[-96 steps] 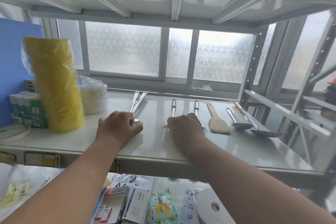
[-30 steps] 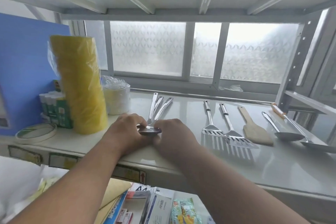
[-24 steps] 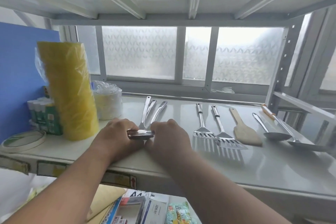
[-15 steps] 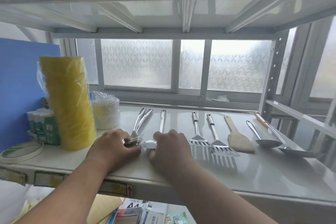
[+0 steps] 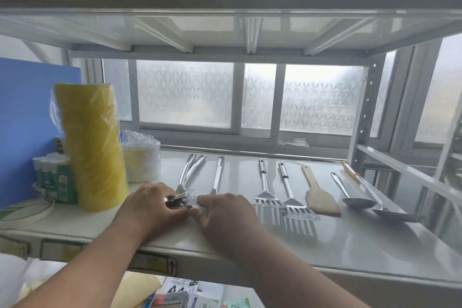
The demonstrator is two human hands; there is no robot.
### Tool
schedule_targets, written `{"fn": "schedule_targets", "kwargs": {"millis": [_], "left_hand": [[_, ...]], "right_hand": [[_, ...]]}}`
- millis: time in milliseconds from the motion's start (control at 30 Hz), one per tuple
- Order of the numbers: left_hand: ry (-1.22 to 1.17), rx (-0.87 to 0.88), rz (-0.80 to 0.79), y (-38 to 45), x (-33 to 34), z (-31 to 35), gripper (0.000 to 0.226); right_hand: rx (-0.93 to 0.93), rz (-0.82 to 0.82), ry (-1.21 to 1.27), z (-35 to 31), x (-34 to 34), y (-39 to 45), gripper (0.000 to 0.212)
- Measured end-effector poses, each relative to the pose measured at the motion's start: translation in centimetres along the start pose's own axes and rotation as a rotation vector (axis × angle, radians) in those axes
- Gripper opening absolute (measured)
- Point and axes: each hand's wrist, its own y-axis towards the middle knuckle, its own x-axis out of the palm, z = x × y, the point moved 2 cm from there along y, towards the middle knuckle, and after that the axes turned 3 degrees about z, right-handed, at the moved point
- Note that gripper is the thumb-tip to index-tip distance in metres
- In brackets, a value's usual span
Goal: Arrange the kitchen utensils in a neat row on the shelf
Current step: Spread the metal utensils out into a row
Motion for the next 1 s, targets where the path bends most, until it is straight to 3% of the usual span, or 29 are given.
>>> {"fn": "schedule_targets", "kwargs": {"millis": [600,833,1000], "left_hand": [[-0.018,-0.039,0.035,-0.15,0.24,-0.07,0.052],[-0.021,-0.046,0.031,-0.24,0.16,-0.11,0.054],[-0.089,-0.004,0.052,-0.56,-0.01,0.67,0.043]], "right_hand": [[0.204,0.023,-0.115,0.97,-0.4,-0.25,0.043],[0.195,-0.004,-0.13,0.89,-0.76,-0.35,0.04],[0.081,0.126,-0.085,0.62,-0.36,-0.31,0.043]]}}
